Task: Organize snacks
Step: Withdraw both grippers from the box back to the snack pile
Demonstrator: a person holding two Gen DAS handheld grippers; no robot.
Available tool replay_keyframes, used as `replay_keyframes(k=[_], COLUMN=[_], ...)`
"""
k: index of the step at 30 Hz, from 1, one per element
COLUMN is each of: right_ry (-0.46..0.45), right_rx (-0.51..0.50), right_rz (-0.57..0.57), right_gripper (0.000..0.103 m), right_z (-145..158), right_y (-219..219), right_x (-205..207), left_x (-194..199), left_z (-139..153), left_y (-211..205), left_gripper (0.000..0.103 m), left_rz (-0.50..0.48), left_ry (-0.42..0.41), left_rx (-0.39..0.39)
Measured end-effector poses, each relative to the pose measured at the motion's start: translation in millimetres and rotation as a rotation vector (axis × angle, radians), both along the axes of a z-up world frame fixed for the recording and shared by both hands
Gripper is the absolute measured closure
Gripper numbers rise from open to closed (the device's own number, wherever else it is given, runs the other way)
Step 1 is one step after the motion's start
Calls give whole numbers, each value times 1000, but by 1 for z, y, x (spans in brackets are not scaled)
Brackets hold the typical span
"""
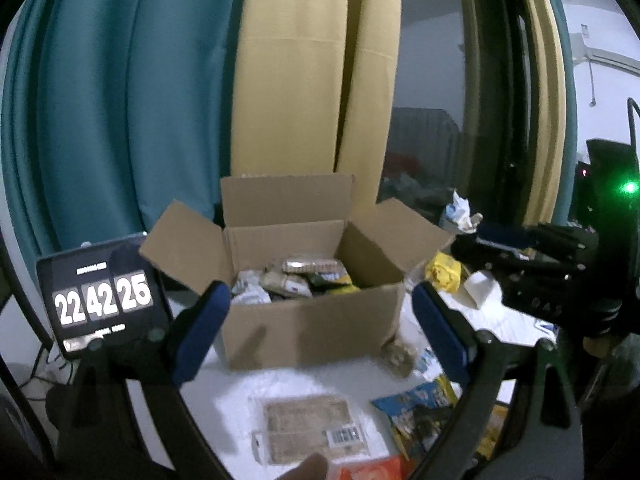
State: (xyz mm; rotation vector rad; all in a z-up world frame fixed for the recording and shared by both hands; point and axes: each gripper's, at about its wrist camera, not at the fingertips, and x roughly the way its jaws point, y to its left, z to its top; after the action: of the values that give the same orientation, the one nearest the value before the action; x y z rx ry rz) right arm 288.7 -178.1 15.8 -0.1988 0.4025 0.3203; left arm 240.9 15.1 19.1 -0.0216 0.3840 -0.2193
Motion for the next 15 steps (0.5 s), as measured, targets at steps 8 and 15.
replay_keyframes(k=[8,15], right_ry=[35,107], right_rx=[16,51], right_rz=[-25,-64], right_gripper=[54,45], right_z=[-22,-58], right_y=[-21,-47], right_x=[-28,-45], left_x=[-23,-37], left_z=[-26,-61], left_y=[-6,-15], left_gripper=[10,10], left_rz=[-12,-33], left_ry=[50,138], left_rx=[-6,-3])
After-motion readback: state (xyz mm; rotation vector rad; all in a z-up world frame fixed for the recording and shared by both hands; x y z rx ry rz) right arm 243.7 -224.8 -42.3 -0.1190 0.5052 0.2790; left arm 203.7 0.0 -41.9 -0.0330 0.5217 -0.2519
